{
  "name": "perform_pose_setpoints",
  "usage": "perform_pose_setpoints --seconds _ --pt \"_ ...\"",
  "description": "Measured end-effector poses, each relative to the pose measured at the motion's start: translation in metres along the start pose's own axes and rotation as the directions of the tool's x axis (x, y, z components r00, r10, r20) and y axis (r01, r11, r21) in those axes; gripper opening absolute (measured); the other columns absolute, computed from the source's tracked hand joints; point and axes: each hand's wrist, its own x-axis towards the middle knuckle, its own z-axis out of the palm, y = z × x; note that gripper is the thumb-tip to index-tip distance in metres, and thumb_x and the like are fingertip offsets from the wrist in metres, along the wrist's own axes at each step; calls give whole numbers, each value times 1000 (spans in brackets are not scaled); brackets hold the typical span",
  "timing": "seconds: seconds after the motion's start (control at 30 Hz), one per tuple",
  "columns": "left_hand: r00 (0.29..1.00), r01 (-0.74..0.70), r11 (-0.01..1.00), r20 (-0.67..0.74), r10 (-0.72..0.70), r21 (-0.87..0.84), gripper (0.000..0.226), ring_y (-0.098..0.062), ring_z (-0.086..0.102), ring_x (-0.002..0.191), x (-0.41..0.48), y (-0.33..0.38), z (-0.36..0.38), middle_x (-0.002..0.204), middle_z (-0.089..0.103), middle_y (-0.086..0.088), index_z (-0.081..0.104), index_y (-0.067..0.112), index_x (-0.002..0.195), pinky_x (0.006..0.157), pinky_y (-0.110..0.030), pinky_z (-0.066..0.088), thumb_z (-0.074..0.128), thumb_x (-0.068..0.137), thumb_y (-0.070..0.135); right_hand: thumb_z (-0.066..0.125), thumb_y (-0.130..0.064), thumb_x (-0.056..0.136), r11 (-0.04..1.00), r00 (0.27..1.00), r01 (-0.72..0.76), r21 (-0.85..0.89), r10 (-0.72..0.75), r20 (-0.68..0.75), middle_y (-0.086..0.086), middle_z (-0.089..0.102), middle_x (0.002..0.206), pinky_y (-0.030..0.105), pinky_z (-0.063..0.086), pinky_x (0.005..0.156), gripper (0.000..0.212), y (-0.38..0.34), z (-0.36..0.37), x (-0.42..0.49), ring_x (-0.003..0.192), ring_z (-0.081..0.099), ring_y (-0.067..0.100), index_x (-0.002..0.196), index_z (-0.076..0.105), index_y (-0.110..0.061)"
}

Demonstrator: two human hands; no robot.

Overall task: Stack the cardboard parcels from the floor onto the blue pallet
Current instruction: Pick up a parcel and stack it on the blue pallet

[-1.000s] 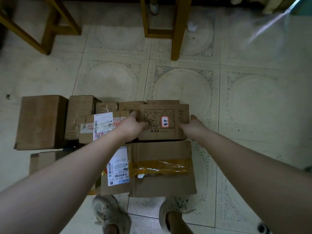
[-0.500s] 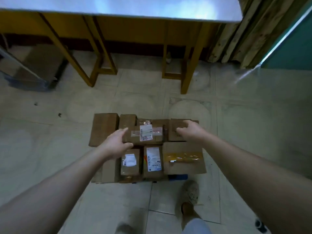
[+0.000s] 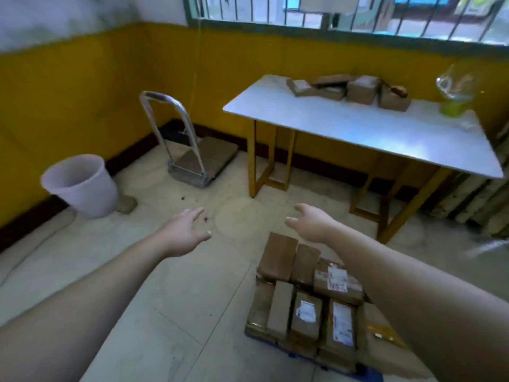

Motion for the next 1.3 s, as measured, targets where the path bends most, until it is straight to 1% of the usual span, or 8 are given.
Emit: perform_pose_setpoints --seconds 0.13,0.43,0.6,0.77,0.9,1.0,1.1,1.3 --pt "991 108 992 -68 -112 -66 74 -22 15 144 -1 -61 -55 158 13 -3 20 28 149 112 -36 20 58 88 45 51 -45 95 991 993 101 -91 -94 75 9 35 152 36 41 99 67 -86 14 30 133 41 28 151 24 -19" --pt "946 236 957 -185 -266 -170 70 -26 26 139 67 -171 -158 155 20 -7 23 21 149 106 -36 29 58 91 36 54 -43 94 973 976 201 -111 -189 111 8 38 150 35 39 99 66 -223 66 147 132 42 27 150 28 -19" --pt "924 283 931 -193 -329 -231 70 -25 31 136 116 -221 -193 155 21 -6 24 21 148 98 -31 32 60 90 34 55 -45 93 968 978 191 -162 -174 116 9 47 141 32 42 85 62 -278 79 220 120 50 26 145 36 -17" --pt "919 297 912 -175 -354 -282 72 -23 23 141 157 -282 -226 157 17 -4 22 19 149 109 -35 25 60 90 33 56 -44 92 962 974 210 -177 -189 128 4 55 120 24 41 65 55 -344 115 279 83 50 12 139 43 -20" --pt "909 317 898 -171 -379 -306 73 -24 20 142 196 -351 -262 157 14 -6 20 19 150 110 -35 23 60 90 34 54 -45 93 933 953 273 -234 -231 194 7 51 135 28 44 79 60 -418 163 327 112 54 22 143 38 -17" --pt "908 334 879 -134 -397 -339 74 -27 24 140 230 -412 -296 157 16 -9 18 20 150 111 -38 27 59 90 34 53 -44 94 896 927 345 -279 -278 253 7 50 136 26 43 77 61 -481 205 360 107 54 20 146 34 -19" --pt "901 359 865 -112 -419 -349 75 -27 28 138 259 -468 -326 156 20 -9 19 22 150 110 -37 29 61 88 35 49 -47 94 824 893 429 -371 -324 312 6 45 142 33 47 86 64 -540 242 390 113 54 23 149 30 -22" --pt "904 387 879 -75 -422 -278 74 -25 31 137 324 -550 -373 155 21 -6 23 20 149 107 -33 30 62 88 34 43 -57 93 681 841 529 -506 -341 420 3 23 158 46 28 112 73 -620 295 447 143 21 29 153 17 -26"
